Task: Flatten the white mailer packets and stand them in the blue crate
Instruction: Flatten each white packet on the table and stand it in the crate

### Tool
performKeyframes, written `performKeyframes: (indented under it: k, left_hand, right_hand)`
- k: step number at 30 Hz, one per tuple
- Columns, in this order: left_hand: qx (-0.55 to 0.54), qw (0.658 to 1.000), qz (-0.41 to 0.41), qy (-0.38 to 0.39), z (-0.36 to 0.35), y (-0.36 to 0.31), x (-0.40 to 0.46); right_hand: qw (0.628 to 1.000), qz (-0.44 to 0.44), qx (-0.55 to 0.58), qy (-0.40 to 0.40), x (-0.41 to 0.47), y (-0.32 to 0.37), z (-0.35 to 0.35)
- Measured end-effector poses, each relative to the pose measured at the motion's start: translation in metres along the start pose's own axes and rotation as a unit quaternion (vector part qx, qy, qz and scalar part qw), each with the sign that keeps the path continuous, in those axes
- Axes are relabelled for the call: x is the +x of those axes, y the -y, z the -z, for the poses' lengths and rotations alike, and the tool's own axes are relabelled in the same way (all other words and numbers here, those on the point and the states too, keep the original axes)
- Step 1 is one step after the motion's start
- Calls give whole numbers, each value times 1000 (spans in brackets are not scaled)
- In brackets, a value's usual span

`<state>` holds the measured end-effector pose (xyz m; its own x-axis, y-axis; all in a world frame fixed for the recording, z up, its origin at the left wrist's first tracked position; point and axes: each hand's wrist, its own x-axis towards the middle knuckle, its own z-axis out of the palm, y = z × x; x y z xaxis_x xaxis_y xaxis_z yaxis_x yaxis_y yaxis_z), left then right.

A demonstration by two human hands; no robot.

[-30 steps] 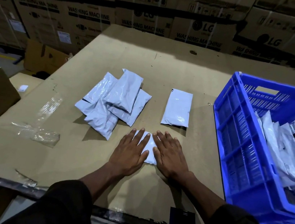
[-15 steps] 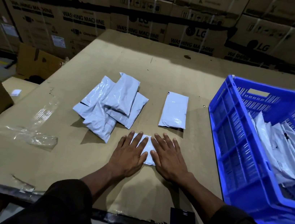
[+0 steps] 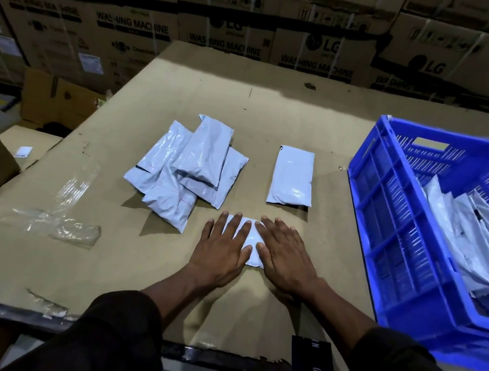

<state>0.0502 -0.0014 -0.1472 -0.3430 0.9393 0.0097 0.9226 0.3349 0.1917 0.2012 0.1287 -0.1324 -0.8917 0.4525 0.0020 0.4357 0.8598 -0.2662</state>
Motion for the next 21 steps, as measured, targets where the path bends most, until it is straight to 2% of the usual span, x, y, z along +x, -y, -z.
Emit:
performKeyframes:
  k: [3, 10, 15, 19, 21]
  left_hand:
    - [-3, 1000, -5, 5, -4, 4, -1]
    - [-10, 1000, -21, -1, -1, 6, -5]
    - [-43, 998, -26, -48, -7, 10, -14]
    - [-63, 988, -90, -108, -9, 14, -24]
    - [-64, 985, -92, -129, -11, 17, -27]
  right_hand:
    - [1000, -13, 1, 24, -1, 3, 5]
    - [1000, -2, -4, 10, -17, 6, 3]
    - [998, 46, -30, 7, -27, -6, 9]
    - [999, 28, -12, -41, -21, -2, 13]
    - [998, 29, 11, -46, -18, 2, 14]
